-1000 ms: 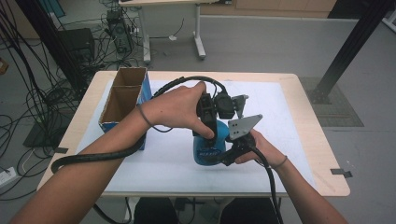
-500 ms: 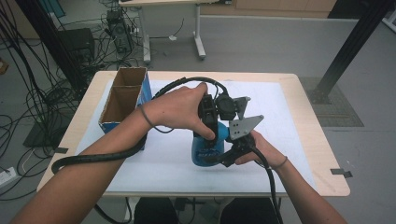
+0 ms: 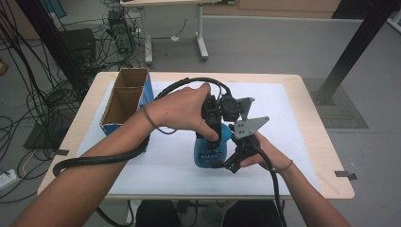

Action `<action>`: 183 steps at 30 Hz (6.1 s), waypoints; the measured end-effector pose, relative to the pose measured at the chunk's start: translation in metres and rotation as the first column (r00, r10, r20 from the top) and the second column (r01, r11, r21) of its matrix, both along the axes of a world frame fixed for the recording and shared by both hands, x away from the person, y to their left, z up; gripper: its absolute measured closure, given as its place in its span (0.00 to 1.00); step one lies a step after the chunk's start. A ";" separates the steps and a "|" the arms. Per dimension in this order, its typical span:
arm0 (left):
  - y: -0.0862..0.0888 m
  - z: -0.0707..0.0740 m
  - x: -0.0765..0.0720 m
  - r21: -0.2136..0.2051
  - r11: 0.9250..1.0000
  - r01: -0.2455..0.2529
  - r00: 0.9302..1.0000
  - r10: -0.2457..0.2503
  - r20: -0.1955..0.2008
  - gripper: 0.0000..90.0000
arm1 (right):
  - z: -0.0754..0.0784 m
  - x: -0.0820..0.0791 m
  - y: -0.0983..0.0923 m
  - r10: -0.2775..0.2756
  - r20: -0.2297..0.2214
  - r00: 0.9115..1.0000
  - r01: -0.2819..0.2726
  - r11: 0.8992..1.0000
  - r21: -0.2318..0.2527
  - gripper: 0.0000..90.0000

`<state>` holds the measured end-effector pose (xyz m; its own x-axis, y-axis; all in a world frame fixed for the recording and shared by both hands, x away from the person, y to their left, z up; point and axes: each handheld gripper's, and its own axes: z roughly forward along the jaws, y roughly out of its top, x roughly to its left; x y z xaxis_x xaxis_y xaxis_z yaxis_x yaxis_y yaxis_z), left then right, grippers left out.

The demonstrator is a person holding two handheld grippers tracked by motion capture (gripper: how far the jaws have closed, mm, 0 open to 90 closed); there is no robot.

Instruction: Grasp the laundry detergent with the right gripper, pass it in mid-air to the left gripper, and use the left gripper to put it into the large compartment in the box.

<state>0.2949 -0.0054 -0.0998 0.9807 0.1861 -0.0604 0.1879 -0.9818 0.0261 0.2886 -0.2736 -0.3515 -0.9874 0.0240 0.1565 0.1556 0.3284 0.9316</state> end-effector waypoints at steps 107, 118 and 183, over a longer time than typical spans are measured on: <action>-0.013 0.006 0.095 -0.041 0.714 -0.699 0.710 0.699 0.081 0.42 | -0.004 -0.042 -0.134 -0.389 0.018 0.921 0.389 0.917 -0.090 0.01; 0.012 0.021 0.120 -0.081 0.575 -0.814 0.574 0.818 0.039 0.42 | 0.003 -0.042 -0.135 -0.421 0.030 0.907 0.422 0.901 -0.098 0.01; 0.225 0.151 0.081 -0.177 0.131 -0.975 0.105 0.984 0.147 0.42 | 0.008 -0.045 -0.124 -0.444 0.061 0.894 0.448 0.889 -0.095 0.02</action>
